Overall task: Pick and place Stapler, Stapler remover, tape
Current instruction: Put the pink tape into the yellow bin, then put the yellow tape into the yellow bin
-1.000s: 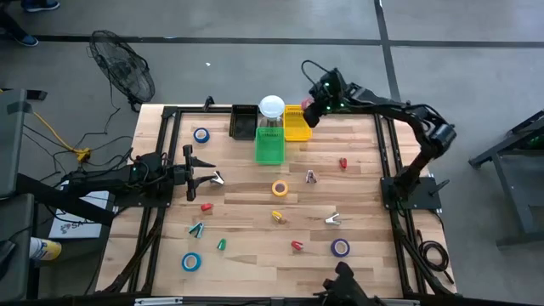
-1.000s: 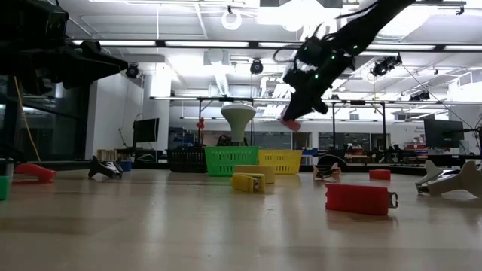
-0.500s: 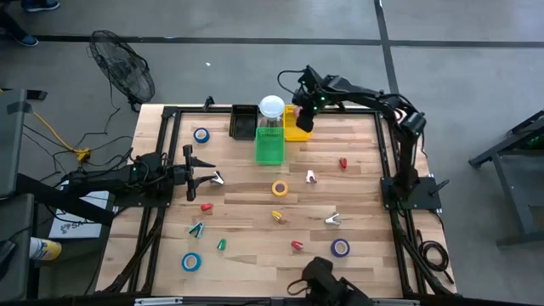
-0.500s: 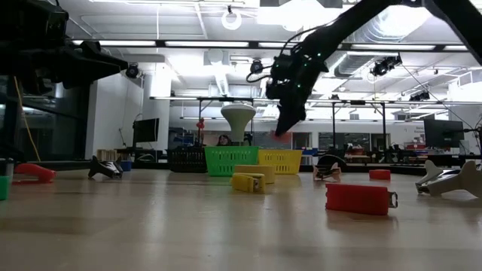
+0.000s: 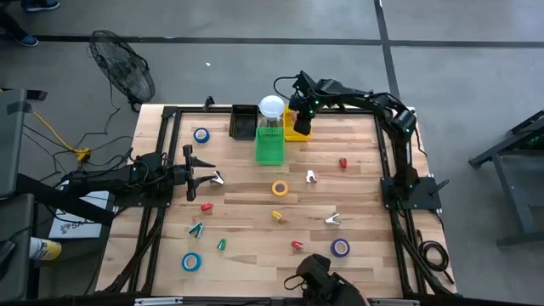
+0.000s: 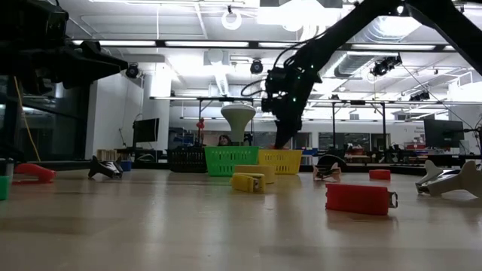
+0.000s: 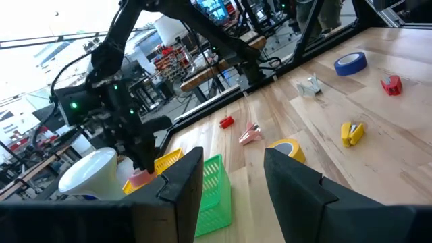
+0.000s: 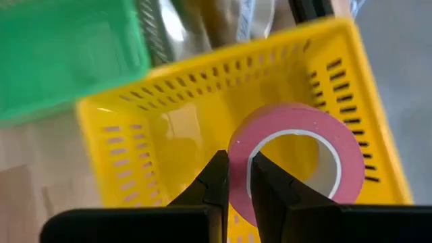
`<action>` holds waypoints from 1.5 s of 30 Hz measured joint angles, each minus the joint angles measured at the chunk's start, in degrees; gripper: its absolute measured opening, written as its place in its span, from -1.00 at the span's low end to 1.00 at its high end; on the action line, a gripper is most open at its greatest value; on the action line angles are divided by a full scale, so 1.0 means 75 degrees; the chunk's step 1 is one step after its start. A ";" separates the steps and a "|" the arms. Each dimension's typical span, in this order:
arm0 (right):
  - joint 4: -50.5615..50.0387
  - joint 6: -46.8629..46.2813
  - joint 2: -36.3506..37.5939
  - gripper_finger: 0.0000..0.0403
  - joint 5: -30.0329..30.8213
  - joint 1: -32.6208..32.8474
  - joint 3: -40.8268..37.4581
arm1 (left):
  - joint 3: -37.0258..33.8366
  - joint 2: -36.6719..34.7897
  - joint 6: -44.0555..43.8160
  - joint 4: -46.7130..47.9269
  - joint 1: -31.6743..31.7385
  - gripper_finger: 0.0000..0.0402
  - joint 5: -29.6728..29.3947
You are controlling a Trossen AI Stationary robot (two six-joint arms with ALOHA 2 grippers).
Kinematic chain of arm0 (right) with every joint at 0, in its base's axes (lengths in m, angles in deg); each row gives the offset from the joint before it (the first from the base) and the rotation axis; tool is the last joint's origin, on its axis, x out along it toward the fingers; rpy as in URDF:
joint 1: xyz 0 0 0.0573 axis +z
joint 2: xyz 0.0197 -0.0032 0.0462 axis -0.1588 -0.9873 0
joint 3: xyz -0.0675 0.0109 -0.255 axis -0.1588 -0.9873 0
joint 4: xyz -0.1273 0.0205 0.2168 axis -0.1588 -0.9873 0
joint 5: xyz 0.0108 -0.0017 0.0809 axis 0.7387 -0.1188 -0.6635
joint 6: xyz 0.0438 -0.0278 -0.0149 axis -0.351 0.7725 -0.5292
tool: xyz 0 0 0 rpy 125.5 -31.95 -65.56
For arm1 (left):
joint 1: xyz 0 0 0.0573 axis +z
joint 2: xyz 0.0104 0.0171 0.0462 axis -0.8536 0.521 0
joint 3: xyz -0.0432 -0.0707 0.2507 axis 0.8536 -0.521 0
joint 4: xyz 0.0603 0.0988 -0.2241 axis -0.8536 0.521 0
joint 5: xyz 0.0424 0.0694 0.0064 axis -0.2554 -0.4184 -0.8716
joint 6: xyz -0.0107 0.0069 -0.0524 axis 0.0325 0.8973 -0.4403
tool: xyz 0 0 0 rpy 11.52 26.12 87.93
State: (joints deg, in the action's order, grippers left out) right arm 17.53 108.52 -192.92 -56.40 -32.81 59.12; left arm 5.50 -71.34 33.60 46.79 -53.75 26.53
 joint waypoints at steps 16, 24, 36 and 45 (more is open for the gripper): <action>0.0373 -0.0474 -0.0279 -0.80 0.0712 -0.0056 -0.0008 | 0.0000 0.0001 0.0001 0.0000 -0.0002 -0.23 0.0000; 0.0456 -0.0450 -0.0279 -0.64 0.0729 -0.0050 -0.0008 | 0.0000 -0.0001 0.0000 0.0000 0.0001 -0.23 0.0000; 0.0359 -0.0364 0.0077 -0.31 0.1069 -0.0050 -0.0008 | 0.0000 -0.0001 0.0001 0.0000 -0.0001 -0.23 0.0001; -0.0319 -0.0403 0.1288 -0.15 0.1333 -0.0053 -0.0008 | 0.0000 -0.0001 0.0000 0.0000 -0.0001 -0.23 0.0000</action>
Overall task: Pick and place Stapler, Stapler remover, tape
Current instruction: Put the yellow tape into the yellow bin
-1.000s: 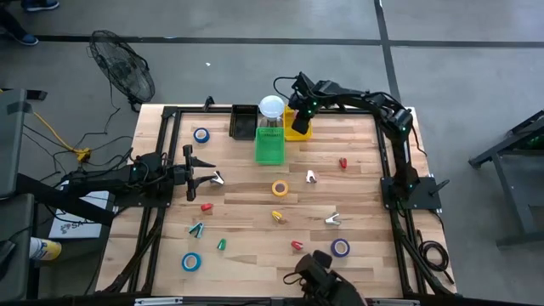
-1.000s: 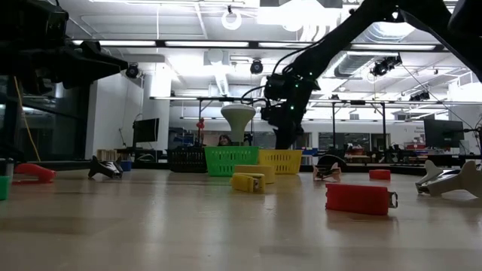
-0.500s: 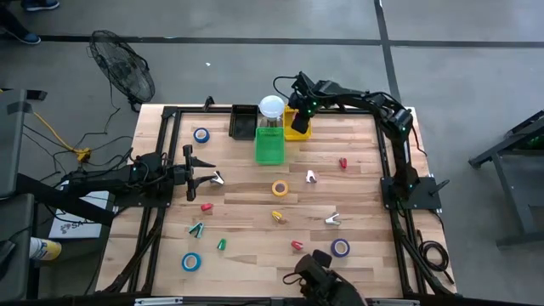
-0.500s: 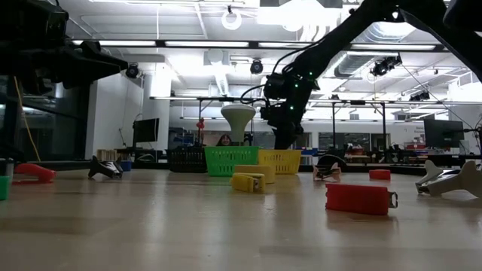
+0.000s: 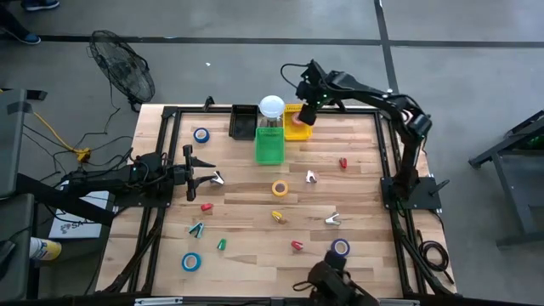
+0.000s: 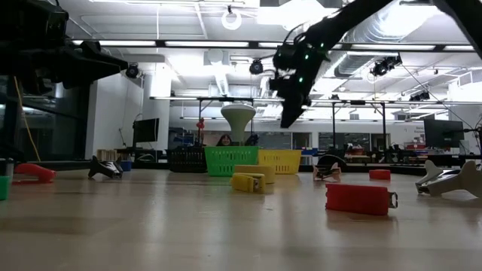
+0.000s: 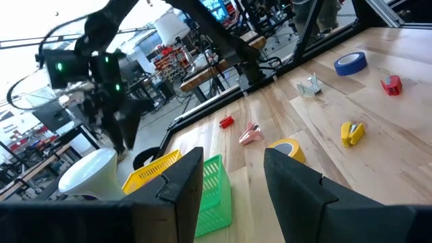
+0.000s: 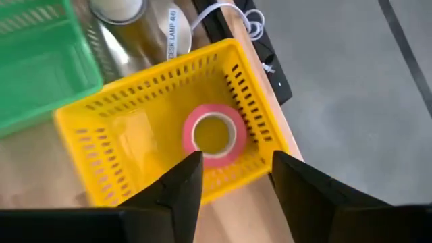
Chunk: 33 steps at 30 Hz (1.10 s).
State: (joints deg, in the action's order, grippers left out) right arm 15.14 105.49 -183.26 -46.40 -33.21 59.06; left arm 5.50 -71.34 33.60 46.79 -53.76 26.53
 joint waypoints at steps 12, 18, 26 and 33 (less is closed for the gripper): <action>-0.2769 -0.1151 0.0680 -0.19 -0.0132 0.0151 -0.0204 | 0.0000 0.0000 0.0000 0.0000 0.0001 -0.23 0.0000; -0.2698 -0.1313 0.0915 -0.20 -0.0206 0.0492 -0.1638 | 0.0000 0.0003 0.0001 0.0000 0.0001 -0.23 0.0000; -0.1264 -0.2441 0.2131 -0.20 -0.0449 0.1174 -0.3793 | 0.0000 0.0000 0.0000 0.0000 0.0000 -0.23 0.0003; -0.0375 -0.3740 0.3290 -0.20 -0.0405 0.1926 -0.4912 | 0.0000 0.0002 0.0001 0.0000 0.0000 -0.23 0.0003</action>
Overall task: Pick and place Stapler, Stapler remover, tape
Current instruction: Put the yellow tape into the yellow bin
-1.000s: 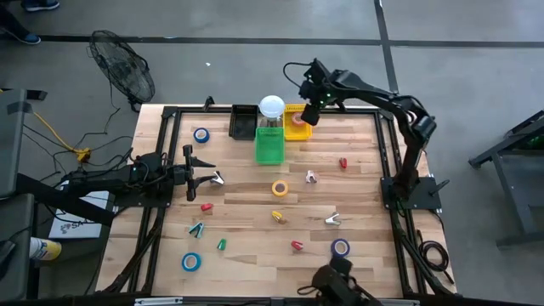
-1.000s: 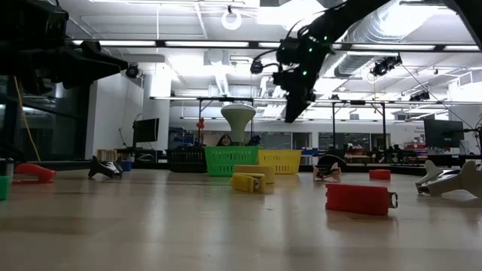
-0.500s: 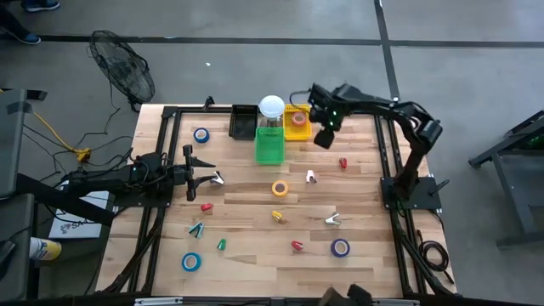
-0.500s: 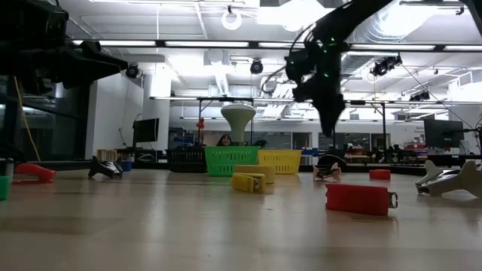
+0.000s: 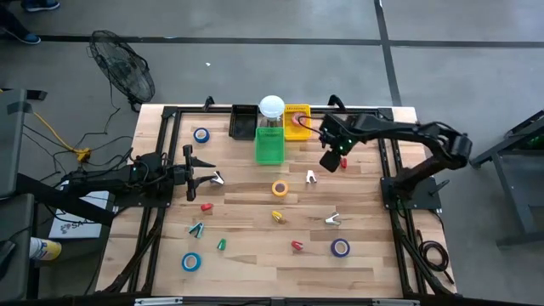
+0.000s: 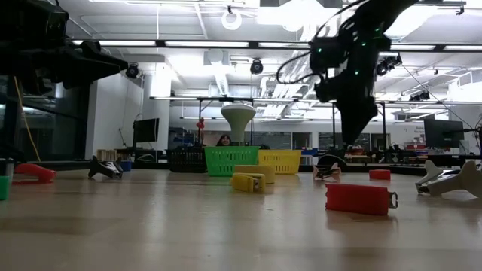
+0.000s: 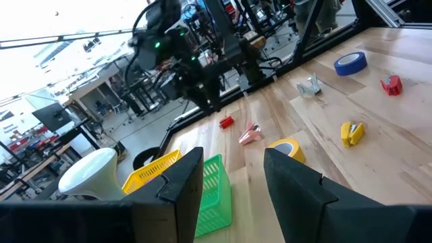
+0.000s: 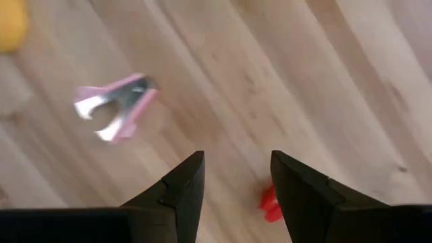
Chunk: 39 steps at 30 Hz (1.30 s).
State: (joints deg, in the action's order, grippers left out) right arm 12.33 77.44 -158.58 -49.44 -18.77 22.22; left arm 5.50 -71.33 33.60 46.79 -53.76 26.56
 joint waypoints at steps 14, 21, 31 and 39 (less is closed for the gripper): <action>0.1724 -0.0609 0.0246 -0.20 0.0383 0.1320 -0.0605 | 0.0000 -0.0001 -0.0001 0.0000 0.0000 -0.23 0.0000; 0.2428 -0.0674 0.0246 -0.20 0.0456 0.1551 -0.0605 | 0.0000 -0.0002 -0.0001 0.0000 0.0003 -0.23 0.0000; 0.2871 -0.0997 0.0246 -0.20 0.0740 0.1957 -0.0605 | 0.0000 0.0000 -0.0001 0.0000 0.0000 -0.23 0.0000; 0.2837 -0.1296 -0.0655 -0.20 0.0539 0.2187 -0.0065 | 0.0000 -0.0002 -0.0001 0.0000 0.0003 -0.23 0.0000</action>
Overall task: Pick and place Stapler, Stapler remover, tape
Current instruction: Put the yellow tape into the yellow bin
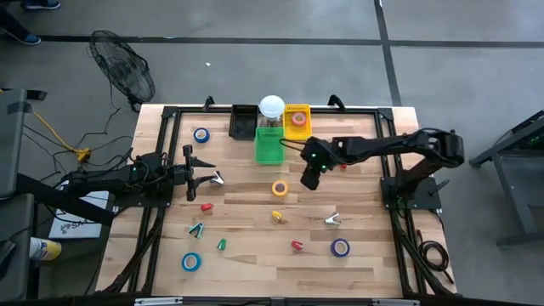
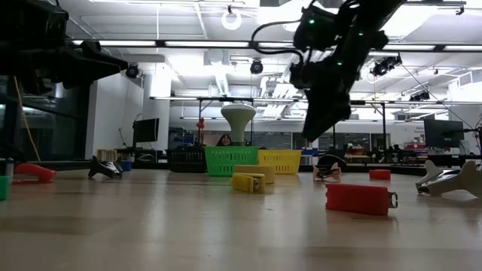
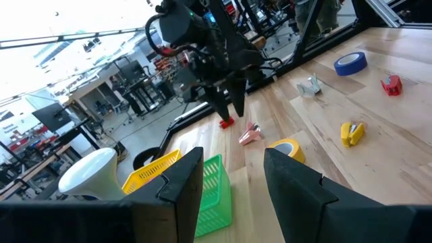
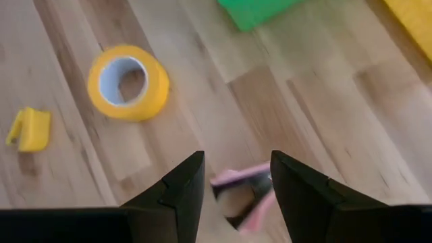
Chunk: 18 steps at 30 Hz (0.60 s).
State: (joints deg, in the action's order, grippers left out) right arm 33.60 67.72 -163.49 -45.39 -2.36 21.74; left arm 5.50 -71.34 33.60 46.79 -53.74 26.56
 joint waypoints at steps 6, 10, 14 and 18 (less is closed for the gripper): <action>-0.0482 0.0011 -0.1061 -0.20 0.0003 0.0147 0.1137 | 0.0000 0.0001 0.0001 0.0000 -0.0002 -0.23 0.0000; -0.1142 0.0186 -0.1680 -0.20 -0.0003 0.0310 0.2003 | 0.0000 0.0000 0.0000 0.0000 0.0000 -0.23 0.0000; -0.1761 0.0220 -0.2211 -0.20 -0.0040 0.0457 0.2780 | 0.0000 0.0003 0.0000 0.0000 0.0000 -0.23 0.0000; -0.2169 0.0154 -0.2714 -0.20 -0.0130 0.0604 0.3354 | 0.0000 0.0003 0.0003 0.0000 0.0000 -0.23 0.0000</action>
State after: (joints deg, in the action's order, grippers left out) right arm 17.33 68.88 -183.85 -46.37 2.17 46.89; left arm 5.50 -71.32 33.62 46.79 -53.74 26.56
